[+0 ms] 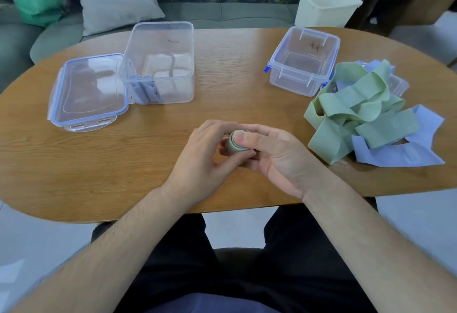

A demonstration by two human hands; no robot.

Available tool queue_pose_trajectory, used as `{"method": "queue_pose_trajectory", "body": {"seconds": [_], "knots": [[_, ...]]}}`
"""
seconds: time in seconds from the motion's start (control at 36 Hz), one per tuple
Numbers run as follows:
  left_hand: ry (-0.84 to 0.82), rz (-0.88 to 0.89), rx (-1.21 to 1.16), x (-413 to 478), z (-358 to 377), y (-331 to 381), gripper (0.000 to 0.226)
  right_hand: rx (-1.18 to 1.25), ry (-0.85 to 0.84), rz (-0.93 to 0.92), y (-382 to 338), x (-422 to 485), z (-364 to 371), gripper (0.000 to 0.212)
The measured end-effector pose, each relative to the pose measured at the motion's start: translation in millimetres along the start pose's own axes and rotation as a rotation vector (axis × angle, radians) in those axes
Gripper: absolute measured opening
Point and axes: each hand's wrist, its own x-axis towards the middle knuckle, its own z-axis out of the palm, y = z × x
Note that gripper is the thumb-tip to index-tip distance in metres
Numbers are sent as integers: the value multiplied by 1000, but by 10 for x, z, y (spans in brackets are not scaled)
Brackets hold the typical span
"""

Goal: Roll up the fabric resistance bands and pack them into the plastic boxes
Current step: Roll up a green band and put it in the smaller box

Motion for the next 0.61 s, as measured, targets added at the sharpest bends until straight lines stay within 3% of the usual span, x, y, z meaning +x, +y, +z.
{"method": "queue_pose_trajectory", "body": {"seconds": [0.33,0.42,0.5,0.61], "knots": [[-2,-14,-3,-2,17,21,35,-39,-29,-6,-4,-3,29,52],[-49,-22,13,20,-23,9,40,-268,54,-49,32,6,40,52],[-74,-34,44,62,-106,-57,55,-603,128,-210,58,-16,9,53],[-161,-71,69,59,-159,-121,75,-889,173,-384,75,13,-104,40]]}}
